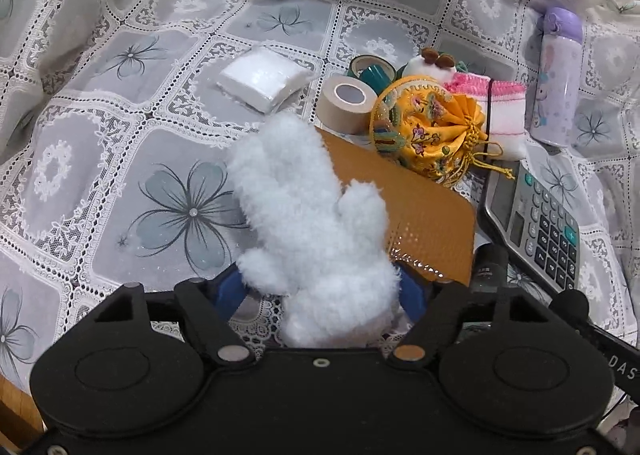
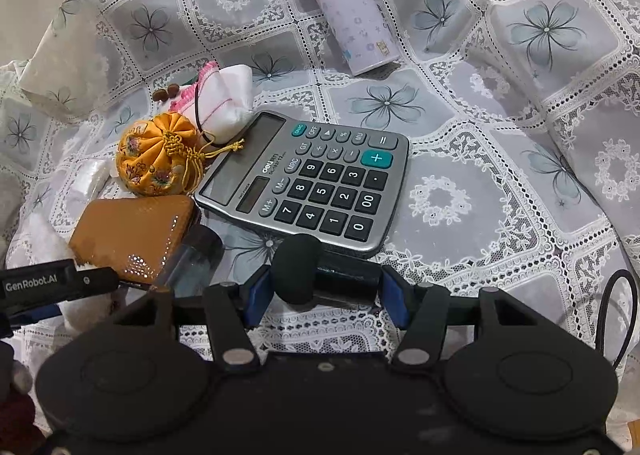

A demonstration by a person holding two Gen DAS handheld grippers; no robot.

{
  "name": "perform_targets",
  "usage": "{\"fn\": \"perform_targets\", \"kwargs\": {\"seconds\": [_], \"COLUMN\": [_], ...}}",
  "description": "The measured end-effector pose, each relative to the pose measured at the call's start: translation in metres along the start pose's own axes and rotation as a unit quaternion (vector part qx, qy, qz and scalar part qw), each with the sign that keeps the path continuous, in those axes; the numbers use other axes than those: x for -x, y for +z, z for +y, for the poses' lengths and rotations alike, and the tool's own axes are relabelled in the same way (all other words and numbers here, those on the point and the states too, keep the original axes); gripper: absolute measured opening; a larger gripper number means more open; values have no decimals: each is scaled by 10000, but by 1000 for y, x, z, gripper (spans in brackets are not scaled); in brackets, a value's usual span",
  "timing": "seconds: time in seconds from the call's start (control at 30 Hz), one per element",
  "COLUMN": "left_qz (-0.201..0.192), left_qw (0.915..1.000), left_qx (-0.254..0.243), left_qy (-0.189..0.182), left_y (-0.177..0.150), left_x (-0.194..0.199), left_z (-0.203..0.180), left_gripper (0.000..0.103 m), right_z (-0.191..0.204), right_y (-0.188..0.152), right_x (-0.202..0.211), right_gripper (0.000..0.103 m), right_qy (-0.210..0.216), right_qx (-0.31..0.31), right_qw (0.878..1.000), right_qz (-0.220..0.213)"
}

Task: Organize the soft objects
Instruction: 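Grasp the white plush toy with the left gripper and lift it, then carry the plush toy to the basket and release it with the left gripper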

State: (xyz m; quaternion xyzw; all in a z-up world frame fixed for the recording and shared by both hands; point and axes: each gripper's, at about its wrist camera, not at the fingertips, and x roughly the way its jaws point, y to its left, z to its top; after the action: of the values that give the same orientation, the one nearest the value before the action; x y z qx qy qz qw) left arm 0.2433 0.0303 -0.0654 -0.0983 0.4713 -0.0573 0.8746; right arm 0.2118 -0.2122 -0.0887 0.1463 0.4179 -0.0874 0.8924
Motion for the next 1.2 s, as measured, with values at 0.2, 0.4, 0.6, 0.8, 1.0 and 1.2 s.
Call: {"fn": "perform_targets", "kwargs": {"seconds": [0.2, 0.4, 0.6, 0.8, 1.0, 1.2], "left_qz": [-124, -95, -34, -33, -8, 49], "left_qw": [9998, 9996, 9991, 9982, 9965, 9955], "left_qx": [-151, -237, -412, -596, -830, -941], "left_qy": [71, 104, 125, 15, -31, -46], "left_y": [-4, -11, -28, -49, -75, -104], "left_x": [14, 34, 56, 84, 104, 118], "left_z": [-5, -9, -19, -30, -40, -44], "left_gripper": [71, 71, 71, 71, 71, 71], "right_z": [-2, -5, -8, -14, -25, -36], "right_y": [0, 1, 0, -6, -22, -44], "right_x": [3, 10, 31, 60, 96, 130], "right_gripper": [57, 57, 57, 57, 57, 57], "right_qy": [-17, -12, 48, 86, 95, 111], "right_qx": [-32, -95, -119, -120, -158, -166], "right_qw": [10000, 9999, 9996, 9990, 9978, 9967], "right_qz": [-32, -85, -235, -428, -632, -783]}}
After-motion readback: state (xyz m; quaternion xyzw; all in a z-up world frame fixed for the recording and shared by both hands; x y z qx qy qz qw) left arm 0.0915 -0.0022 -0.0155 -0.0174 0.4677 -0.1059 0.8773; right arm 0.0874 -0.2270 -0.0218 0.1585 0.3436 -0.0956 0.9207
